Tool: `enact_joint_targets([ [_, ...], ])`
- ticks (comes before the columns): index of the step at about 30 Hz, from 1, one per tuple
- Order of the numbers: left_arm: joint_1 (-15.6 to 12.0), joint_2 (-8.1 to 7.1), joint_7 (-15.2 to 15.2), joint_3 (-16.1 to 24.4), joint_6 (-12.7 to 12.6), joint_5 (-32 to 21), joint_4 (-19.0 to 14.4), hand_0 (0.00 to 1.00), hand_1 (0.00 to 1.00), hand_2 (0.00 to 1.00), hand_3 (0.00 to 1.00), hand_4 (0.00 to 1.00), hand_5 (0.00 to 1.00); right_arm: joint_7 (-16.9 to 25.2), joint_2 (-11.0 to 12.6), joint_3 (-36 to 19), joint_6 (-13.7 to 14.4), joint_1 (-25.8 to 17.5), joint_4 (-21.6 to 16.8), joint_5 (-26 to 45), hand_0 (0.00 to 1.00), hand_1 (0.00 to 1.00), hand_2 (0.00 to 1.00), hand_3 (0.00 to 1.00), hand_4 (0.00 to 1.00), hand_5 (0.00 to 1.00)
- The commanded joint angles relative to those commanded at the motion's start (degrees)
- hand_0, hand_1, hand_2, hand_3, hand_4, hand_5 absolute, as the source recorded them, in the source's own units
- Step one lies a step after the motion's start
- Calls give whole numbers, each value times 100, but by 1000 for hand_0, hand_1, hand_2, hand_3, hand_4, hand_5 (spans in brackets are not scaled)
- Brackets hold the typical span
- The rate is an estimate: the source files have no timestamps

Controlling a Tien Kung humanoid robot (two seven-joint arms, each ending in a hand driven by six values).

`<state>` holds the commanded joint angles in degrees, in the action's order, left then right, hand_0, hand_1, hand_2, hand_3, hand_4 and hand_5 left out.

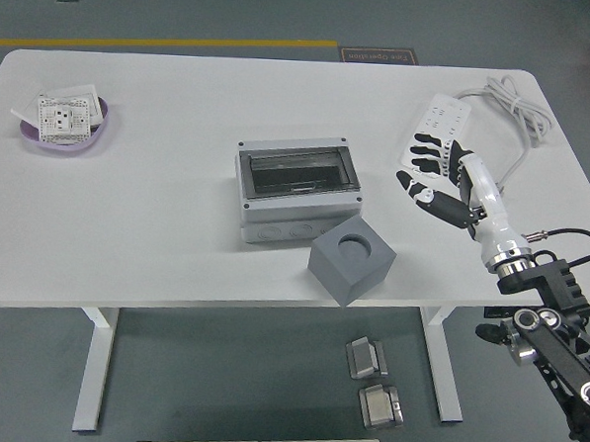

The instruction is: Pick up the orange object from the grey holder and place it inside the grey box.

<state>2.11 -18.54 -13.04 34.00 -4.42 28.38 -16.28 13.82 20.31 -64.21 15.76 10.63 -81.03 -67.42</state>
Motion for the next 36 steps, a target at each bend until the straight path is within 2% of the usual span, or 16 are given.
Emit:
enact_joint_targets([
  [1, -2, 7, 1, 26, 1, 5, 0, 704, 686, 511, 755, 760, 323, 25, 7, -40, -3, -7, -7, 154, 715, 678, 706, 760, 818, 332],
  [6, 13, 37, 6, 153, 4, 30, -2, 704, 686, 511, 755, 760, 323, 73, -6, -172, -6, -19, -6, 732, 715, 678, 706, 760, 818, 332],
  [7, 18, 40, 6, 168, 4, 32, -1, 704, 686, 510, 754, 760, 323, 72, -14, -180, -11, -19, -3, 777, 714, 676, 699, 750, 815, 374],
  [9, 29, 44, 7, 192, 5, 38, 2, 704, 686, 510, 754, 760, 323, 67, -33, -187, -26, -21, 5, 845, 714, 676, 699, 750, 815, 374],
  [12, 38, 42, 8, 213, 5, 41, 8, 704, 686, 510, 754, 760, 323, 59, -49, -192, -42, -24, 9, 878, 714, 676, 699, 750, 815, 374],
  [13, 40, 41, 8, 218, 5, 40, 10, 704, 687, 511, 755, 759, 323, 57, -50, -198, -47, -25, 7, 881, 708, 670, 693, 725, 804, 419],
  [36, 67, 54, 11, 240, 9, 37, 6, 704, 686, 518, 754, 759, 323, 55, -15, -395, -27, -43, -8, 851, 696, 650, 670, 693, 799, 434],
])
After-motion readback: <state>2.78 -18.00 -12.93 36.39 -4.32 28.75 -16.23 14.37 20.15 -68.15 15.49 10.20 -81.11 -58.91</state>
